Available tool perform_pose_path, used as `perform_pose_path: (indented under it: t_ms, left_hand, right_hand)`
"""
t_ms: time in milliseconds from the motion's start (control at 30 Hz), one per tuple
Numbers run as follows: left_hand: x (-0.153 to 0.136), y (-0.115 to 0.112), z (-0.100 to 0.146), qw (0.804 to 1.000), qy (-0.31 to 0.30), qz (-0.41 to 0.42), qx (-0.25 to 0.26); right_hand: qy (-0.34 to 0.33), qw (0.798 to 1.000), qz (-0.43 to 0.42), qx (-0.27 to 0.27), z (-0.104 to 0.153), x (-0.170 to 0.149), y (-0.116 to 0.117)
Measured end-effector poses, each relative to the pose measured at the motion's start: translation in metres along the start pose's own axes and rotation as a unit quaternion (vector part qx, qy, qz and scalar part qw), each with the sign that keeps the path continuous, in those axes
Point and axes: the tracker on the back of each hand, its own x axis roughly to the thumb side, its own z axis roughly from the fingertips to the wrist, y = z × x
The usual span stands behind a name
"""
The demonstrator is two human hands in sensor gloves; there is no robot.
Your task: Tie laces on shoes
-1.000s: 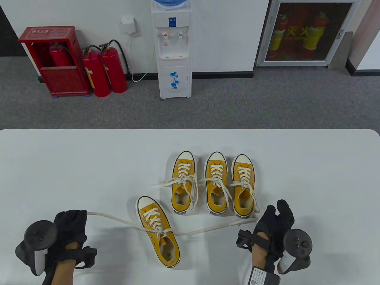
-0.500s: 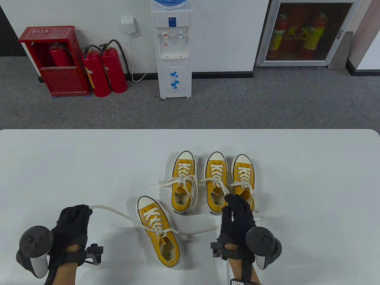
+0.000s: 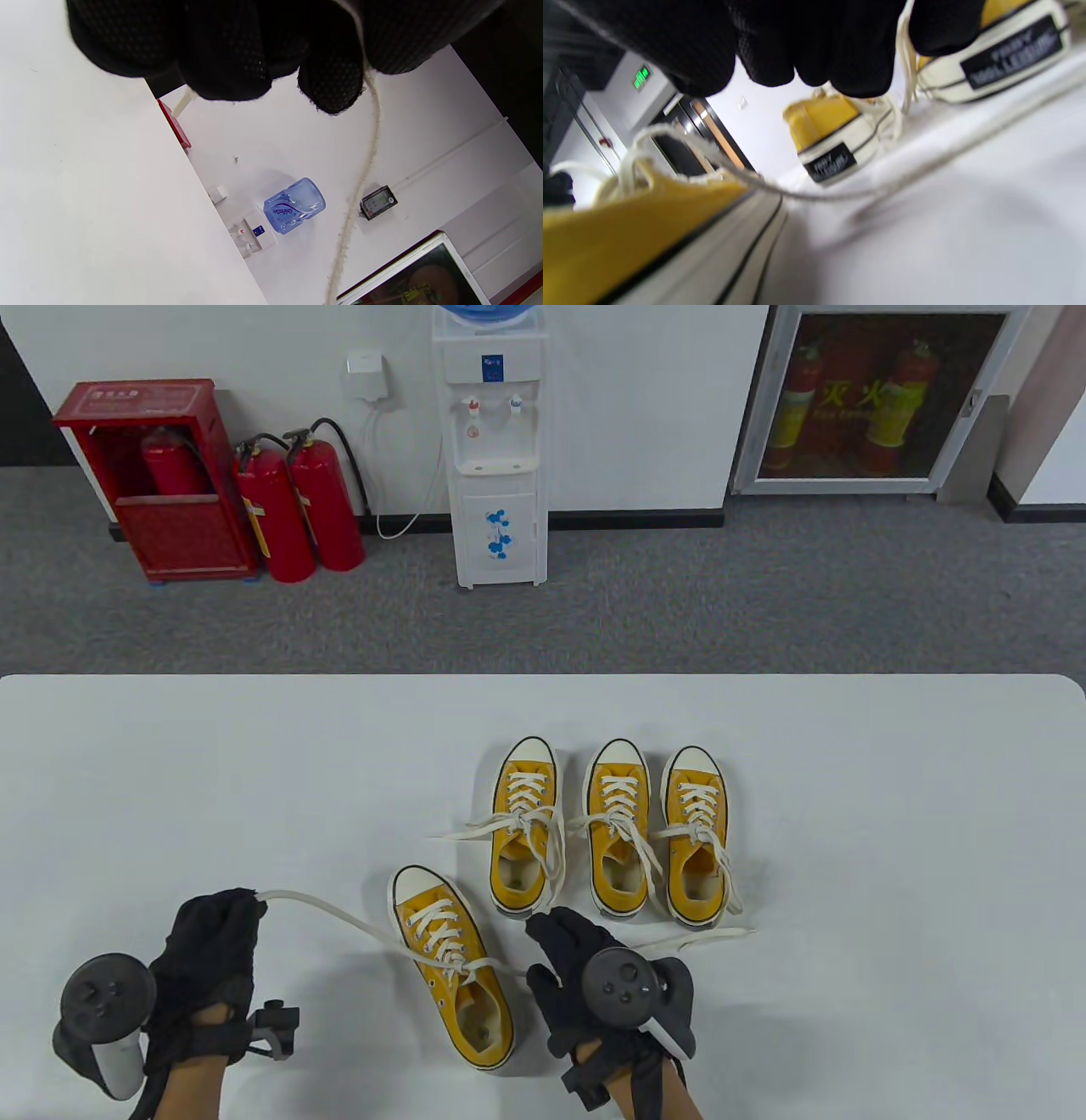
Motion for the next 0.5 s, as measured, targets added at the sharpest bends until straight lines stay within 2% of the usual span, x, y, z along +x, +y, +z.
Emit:
perform_pose_path:
  t_ms: [133,367,500]
  left_hand:
    - [0.0,-0.001,0.0,1.0,-0.002,-0.001,0.002]
    - [0.004,-0.003,0.001,0.999,-0.023,-0.035,0.005]
    - [0.005,-0.004,0.002,0.999,-0.025,-0.021,0.003]
  right_hand:
    - [0.007,0.997,0.034,0.07,-0.002,0.003,0.013]
    - [0.013,0.989,0.065,0.133,-0.007,0.009,0.028]
    - [0.033,0.983,0.075,0.166,-0.013,0.01,0.035]
